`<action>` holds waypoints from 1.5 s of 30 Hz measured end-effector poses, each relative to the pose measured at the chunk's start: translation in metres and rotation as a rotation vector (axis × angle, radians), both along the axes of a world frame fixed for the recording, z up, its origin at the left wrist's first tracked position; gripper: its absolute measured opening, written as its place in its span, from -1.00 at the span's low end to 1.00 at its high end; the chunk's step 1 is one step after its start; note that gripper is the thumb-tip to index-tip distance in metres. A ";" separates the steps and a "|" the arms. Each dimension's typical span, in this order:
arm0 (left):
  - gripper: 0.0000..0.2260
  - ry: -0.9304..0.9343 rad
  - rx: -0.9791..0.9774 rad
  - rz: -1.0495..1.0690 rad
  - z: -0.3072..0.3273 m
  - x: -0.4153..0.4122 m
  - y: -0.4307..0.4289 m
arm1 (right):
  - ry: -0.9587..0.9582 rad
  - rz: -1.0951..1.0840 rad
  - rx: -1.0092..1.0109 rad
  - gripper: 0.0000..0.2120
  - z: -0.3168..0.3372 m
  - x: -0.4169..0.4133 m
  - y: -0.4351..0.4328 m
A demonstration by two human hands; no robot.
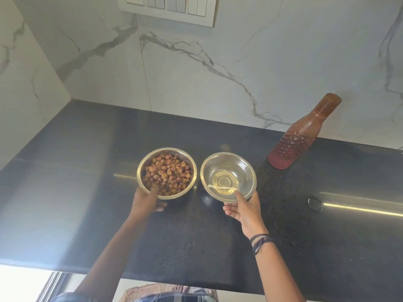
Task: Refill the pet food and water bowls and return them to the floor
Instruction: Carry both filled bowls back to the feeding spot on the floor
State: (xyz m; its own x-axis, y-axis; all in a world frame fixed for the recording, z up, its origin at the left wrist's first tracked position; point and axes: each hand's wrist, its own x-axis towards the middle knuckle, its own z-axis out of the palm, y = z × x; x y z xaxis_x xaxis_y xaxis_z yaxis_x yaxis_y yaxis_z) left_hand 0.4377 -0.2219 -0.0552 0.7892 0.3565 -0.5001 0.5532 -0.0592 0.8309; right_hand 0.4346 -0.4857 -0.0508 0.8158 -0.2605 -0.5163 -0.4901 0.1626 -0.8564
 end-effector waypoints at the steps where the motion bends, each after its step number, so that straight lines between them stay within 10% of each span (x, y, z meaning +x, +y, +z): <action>1: -0.69 0.007 -0.060 -0.012 0.000 0.001 0.003 | -0.006 -0.001 0.040 -0.61 0.001 -0.001 0.000; 25: -0.69 -0.226 -0.346 0.007 -0.001 -0.056 0.041 | -0.133 -0.025 0.221 -0.51 0.015 -0.049 0.040; 45: -0.83 -0.415 -0.248 0.620 0.034 -0.309 0.088 | -0.146 0.600 0.280 -0.58 0.058 -0.159 0.133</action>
